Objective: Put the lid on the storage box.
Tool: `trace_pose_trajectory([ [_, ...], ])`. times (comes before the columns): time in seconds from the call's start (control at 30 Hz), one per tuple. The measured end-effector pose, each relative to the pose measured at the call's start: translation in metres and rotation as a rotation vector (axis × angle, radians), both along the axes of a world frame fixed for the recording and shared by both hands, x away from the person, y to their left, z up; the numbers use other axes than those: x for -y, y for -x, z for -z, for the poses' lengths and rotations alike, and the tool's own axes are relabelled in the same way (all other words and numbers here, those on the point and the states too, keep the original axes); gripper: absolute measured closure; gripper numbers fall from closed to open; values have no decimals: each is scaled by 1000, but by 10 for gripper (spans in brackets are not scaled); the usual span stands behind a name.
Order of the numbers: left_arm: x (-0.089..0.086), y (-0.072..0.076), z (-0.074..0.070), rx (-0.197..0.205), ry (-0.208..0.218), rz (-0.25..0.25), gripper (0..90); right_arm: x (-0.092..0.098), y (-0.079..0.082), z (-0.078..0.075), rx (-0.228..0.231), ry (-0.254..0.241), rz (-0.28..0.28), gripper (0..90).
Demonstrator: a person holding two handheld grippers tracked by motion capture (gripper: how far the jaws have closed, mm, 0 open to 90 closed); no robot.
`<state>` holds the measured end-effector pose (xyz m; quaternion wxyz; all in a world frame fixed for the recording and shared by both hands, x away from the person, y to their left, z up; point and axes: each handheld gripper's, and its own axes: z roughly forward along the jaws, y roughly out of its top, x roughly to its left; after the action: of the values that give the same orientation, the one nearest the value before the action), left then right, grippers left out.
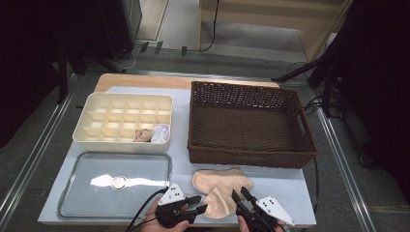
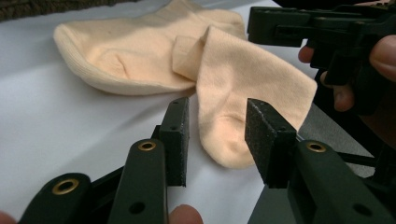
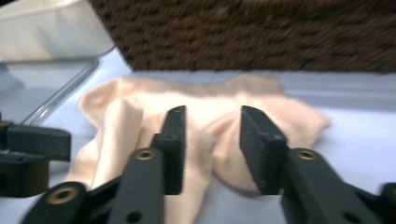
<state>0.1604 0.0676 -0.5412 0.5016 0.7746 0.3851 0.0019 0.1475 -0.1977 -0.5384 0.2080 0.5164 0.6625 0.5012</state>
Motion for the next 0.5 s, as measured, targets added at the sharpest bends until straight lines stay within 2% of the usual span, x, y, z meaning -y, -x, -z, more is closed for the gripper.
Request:
trace_pose_trajectory([
  [0.17,4,0,4,-11,-19,14,661,-6,-1,4,-37,26,-39,756],
  [0.27,7,1,5,-13,-26,17,743,-8,-1,5,-66,44,-54,873],
  [0.3,7,1,5,-19,-27,22,771,-9,0,4,-70,48,-54,879],
  [0.4,5,0,5,-35,-23,32,889,-8,2,0,-51,42,-54,885],
  [0.5,1,-1,0,-35,-17,37,900,-4,3,-3,-35,19,-39,884],
])
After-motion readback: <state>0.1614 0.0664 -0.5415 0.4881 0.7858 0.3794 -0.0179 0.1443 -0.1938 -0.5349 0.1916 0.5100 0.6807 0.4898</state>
